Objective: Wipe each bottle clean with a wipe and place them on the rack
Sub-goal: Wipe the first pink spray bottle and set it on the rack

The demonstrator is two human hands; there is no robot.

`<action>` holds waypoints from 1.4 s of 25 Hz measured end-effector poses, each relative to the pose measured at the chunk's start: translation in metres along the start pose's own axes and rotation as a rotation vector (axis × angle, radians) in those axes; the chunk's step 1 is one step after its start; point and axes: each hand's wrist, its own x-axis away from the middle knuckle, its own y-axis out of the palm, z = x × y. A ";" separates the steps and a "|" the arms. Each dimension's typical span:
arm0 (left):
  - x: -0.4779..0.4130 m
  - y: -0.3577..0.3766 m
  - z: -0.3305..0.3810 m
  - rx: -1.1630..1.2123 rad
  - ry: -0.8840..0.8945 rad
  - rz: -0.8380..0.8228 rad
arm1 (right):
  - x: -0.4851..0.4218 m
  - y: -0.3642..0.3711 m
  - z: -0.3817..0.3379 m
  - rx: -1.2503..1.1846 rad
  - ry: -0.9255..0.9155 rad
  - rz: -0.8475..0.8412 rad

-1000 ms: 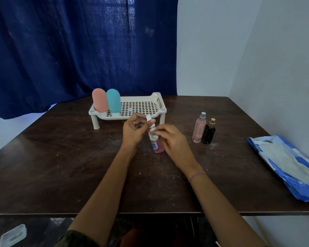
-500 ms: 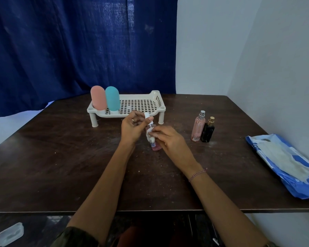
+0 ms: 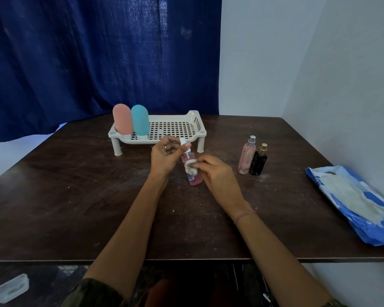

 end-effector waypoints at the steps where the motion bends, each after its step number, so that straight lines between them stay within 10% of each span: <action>1: 0.000 0.001 0.000 0.000 0.001 0.001 | -0.002 0.000 0.000 -0.035 0.060 0.034; 35: -0.007 -0.007 -0.008 -0.007 -0.082 0.099 | 0.000 -0.006 0.019 -0.184 0.262 -0.139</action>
